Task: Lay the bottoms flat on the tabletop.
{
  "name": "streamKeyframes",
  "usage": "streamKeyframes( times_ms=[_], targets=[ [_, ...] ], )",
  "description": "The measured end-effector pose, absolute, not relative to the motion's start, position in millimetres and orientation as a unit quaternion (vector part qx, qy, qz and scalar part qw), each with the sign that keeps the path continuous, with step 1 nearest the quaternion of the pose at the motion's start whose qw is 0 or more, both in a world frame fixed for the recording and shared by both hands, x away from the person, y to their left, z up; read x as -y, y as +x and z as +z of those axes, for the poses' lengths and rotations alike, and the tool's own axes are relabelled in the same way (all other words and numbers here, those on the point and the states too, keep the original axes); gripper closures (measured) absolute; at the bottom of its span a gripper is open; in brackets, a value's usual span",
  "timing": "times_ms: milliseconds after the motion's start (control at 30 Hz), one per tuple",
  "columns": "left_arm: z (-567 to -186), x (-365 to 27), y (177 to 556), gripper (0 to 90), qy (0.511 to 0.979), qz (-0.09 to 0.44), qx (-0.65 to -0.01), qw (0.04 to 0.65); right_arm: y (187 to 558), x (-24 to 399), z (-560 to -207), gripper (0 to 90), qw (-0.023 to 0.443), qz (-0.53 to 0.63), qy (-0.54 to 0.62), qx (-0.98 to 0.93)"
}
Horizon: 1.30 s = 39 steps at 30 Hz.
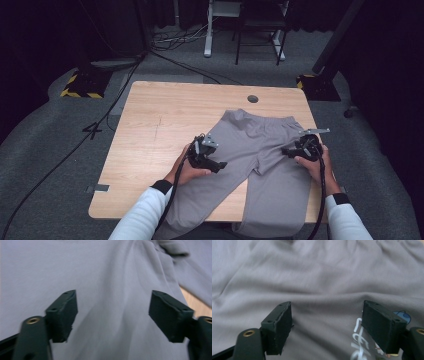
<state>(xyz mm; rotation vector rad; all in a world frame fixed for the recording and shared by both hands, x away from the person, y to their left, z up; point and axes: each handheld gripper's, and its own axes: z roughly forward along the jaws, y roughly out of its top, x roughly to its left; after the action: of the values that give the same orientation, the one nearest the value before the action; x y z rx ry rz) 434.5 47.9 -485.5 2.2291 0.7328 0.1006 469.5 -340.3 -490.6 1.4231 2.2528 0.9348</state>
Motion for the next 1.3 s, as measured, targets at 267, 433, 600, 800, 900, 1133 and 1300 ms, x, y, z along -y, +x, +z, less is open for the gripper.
streamKeyframes(
  times_ms=[267,433,600,800,900,1133,1300],
  targets=[
    [-495.3,-23.6,441.7,25.5,0.886,0.060,-0.283,0.362,492.2,309.1,-491.4,21.1,0.179,0.296,0.472,-0.811],
    [-500.7,-21.3,445.7,25.7,0.880,0.106,-0.286,0.364,517.5,280.9,-489.5,20.4,0.164,0.288,0.453,-0.827],
    [-500.6,-29.5,453.5,25.5,0.872,0.119,-0.310,0.360,543.5,248.4,-491.9,20.2,0.173,0.300,0.452,-0.822],
    [-500.8,-52.4,466.6,26.4,0.848,0.143,-0.369,0.353,564.7,206.7,-484.5,25.5,0.206,0.252,0.455,-0.829],
    [-501.0,-62.8,472.2,30.4,0.833,0.151,-0.399,0.353,556.1,193.0,-474.3,28.5,0.212,0.278,0.439,-0.828],
    [-495.6,-84.9,465.8,21.9,0.843,0.128,-0.398,0.338,509.5,207.9,-464.8,28.3,0.199,0.301,0.378,-0.852],
    [-490.3,-107.8,437.4,21.9,0.863,0.126,-0.369,0.320,470.4,238.8,-470.7,26.5,0.197,0.282,0.365,-0.865]
  ],
)
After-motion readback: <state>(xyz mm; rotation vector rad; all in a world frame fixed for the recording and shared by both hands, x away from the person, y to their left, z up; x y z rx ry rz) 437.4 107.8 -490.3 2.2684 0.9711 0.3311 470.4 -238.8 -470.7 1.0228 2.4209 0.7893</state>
